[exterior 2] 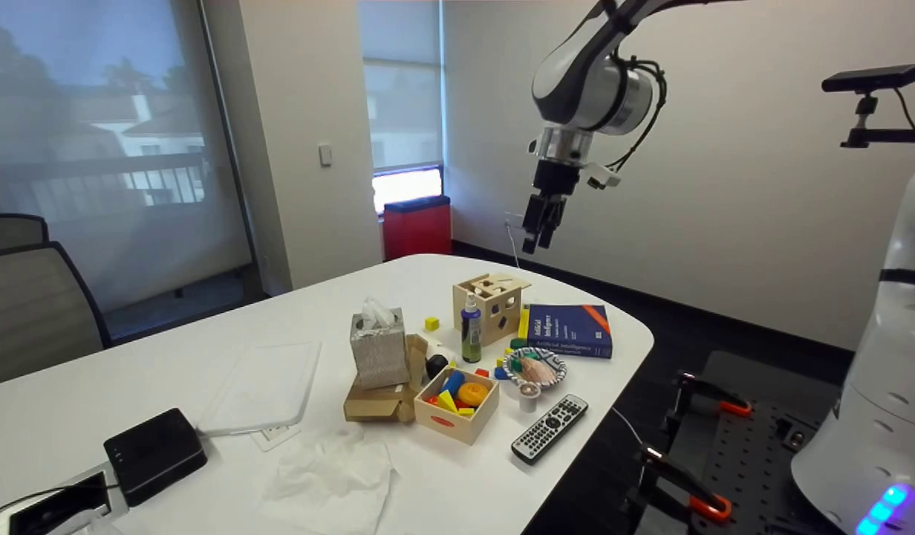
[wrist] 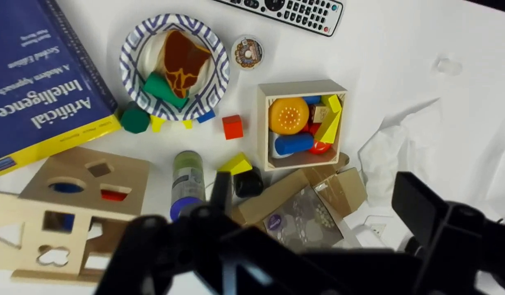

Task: Put the red cube into the wooden object

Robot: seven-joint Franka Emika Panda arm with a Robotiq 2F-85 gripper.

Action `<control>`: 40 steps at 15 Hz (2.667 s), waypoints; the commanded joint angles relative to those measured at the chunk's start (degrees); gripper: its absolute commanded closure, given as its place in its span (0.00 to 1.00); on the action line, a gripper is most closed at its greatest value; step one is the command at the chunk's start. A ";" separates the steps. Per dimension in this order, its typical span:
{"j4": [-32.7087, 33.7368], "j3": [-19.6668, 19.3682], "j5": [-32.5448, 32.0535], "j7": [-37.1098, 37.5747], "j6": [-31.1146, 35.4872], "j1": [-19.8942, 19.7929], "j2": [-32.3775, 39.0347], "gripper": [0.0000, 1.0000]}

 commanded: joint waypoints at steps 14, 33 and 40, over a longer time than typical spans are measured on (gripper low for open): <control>25.60 19.33 -3.26 0.58 12.23 -16.76 41.24 0.00; 42.37 21.74 -17.82 10.85 9.69 -16.17 58.91 0.00; 44.64 21.88 -19.14 11.82 8.92 -15.78 60.94 0.00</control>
